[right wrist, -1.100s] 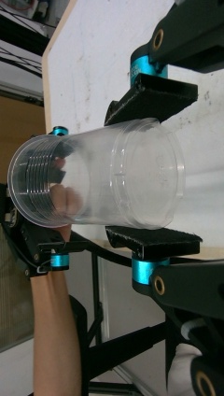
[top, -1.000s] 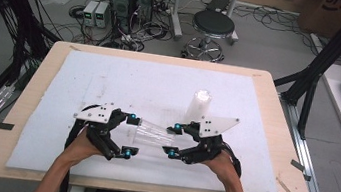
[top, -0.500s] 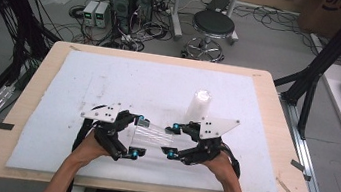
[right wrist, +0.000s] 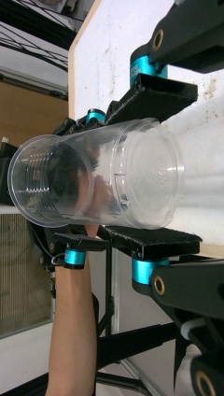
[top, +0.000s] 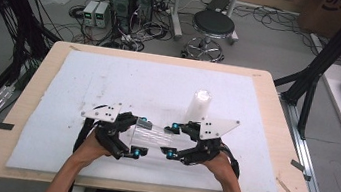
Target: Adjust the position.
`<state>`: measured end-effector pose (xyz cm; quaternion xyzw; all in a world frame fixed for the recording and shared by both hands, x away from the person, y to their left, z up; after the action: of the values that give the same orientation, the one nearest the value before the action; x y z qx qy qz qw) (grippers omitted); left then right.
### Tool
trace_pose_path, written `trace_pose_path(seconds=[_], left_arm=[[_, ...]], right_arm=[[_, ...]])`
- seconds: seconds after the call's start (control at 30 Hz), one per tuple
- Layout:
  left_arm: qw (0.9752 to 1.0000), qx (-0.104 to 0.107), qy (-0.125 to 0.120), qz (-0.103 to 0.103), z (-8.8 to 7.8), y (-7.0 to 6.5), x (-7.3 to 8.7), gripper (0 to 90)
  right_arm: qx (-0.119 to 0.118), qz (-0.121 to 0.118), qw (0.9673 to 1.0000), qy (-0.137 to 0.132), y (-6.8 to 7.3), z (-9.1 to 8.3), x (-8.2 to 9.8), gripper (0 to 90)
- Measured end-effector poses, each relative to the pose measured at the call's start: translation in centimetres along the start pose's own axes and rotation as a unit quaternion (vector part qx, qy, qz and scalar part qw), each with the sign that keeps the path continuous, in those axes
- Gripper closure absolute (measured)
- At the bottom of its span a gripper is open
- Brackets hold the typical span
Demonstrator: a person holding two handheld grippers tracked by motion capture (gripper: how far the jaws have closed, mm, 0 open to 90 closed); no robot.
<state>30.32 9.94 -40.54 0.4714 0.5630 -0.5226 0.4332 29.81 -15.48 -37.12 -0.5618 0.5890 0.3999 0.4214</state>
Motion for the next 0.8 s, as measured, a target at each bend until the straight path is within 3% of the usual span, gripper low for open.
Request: trace_pose_path(seconds=[0.33,0.8], left_arm=[[0.9998,0.001,-0.008,0.016,-0.23,-0.13,-0.16,29.8],[0.9997,-0.004,-0.009,0.022,-0.32,-0.22,-0.23,33.4]], right_arm=[[-0.005,-0.003,1.0000,0.001,0.02,0.14,0.01,42.6],[-0.006,-0.004,1.0000,0.006,0.05,0.25,0.06,41.5]])
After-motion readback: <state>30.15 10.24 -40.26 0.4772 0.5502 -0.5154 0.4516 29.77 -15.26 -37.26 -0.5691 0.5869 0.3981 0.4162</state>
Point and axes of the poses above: each handheld gripper's, and its own axes: z roughly forward along the jaws, x roughly out of its underside, y roughly to its left, the point moved 2 cm from there along z, roughly forward along the jaws, and after that the axes turned 3 degrees about y, right-handed, at the moved point
